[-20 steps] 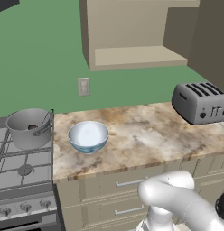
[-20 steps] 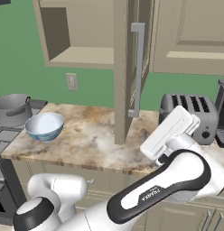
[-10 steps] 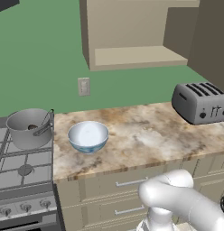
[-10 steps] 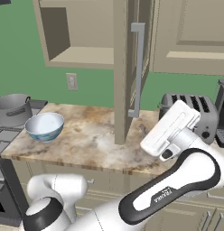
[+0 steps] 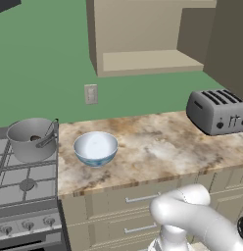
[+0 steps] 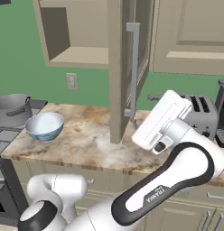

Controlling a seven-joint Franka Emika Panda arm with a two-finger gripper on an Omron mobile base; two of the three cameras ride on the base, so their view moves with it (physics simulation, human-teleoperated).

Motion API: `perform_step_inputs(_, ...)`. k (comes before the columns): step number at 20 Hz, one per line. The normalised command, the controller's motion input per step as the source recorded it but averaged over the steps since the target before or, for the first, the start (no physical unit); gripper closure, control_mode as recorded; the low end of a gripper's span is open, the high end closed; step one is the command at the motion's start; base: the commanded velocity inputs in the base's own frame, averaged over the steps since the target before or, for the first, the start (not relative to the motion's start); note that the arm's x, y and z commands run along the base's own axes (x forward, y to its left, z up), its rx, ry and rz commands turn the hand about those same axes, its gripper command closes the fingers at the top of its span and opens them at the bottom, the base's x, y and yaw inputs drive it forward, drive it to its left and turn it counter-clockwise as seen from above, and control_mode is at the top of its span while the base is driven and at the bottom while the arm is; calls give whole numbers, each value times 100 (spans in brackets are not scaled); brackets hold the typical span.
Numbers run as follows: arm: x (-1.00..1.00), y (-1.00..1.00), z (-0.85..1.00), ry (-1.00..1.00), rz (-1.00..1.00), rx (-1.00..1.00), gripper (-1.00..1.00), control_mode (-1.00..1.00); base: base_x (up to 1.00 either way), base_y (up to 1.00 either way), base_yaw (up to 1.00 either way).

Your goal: Open the cabinet and move the ladle to the pot. Then close the cabinet.

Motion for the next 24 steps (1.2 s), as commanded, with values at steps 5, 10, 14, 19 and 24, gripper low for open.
perform_step_inputs(5,-20,61,30,-4,0,0,-100,-100,0,0,0)
perform_step_inputs(10,-24,62,33,-4,0,0,-100,-100,0,0,0)
perform_step_inputs(14,-9,67,30,-2,0,0,-100,-100,0,0,0)
perform_step_inputs(19,4,66,19,0,-2,0,-100,-100,0,0,0)
perform_step_inputs(24,34,70,6,0,-3,0,-100,-100,0,0,0)
